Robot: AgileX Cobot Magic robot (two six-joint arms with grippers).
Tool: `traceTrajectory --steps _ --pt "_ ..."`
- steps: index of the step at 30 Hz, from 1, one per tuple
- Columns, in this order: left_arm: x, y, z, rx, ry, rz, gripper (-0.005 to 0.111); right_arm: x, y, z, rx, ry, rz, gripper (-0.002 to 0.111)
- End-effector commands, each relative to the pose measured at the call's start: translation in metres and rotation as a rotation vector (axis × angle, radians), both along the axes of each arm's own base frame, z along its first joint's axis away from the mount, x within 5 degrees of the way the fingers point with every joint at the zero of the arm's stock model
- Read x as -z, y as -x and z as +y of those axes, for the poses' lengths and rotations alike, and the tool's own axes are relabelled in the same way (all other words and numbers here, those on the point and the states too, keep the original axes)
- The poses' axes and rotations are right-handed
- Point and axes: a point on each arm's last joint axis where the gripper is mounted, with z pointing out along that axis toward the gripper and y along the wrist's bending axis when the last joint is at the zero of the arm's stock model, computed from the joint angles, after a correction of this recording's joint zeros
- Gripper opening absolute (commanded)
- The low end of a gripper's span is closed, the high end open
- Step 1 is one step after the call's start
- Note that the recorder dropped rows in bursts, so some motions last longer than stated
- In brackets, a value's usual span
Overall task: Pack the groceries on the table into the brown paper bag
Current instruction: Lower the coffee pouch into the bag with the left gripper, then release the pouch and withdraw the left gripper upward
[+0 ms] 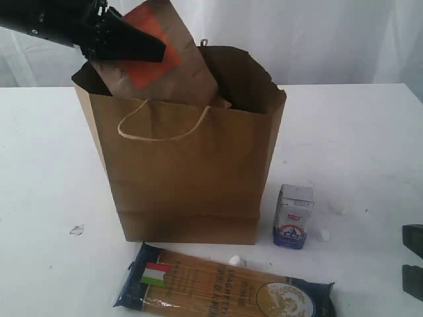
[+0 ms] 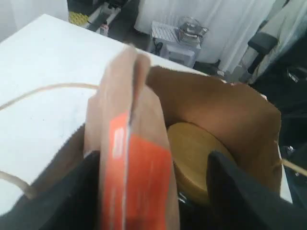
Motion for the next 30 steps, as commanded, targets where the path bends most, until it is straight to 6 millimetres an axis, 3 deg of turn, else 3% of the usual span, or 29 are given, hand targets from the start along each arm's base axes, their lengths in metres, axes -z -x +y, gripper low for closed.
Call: traceTrajectory --steps 1,12,19,25,30 --pt "-0.014 -0.004 -0.006 -0.059 0.134 -0.038 0.064 0.001 -0.001 -0.001 0.004 0.008 -0.007 0.000" --pt "-0.016 -0.010 -0.005 -0.106 0.131 -0.139 0.064 0.001 -0.001 -0.001 0.004 0.008 -0.007 0.000" --pt "-0.032 -0.014 -0.006 -0.147 0.289 -0.252 0.064 0.001 -0.001 -0.001 0.004 0.008 -0.007 0.000" --pt "-0.033 -0.017 -0.004 -0.177 0.287 -0.280 0.064 0.001 -0.001 -0.001 0.004 0.008 -0.007 0.000" --pt "-0.055 -0.027 0.011 -0.329 0.246 -0.441 0.062 0.001 -0.001 -0.001 0.004 0.008 -0.007 0.000"
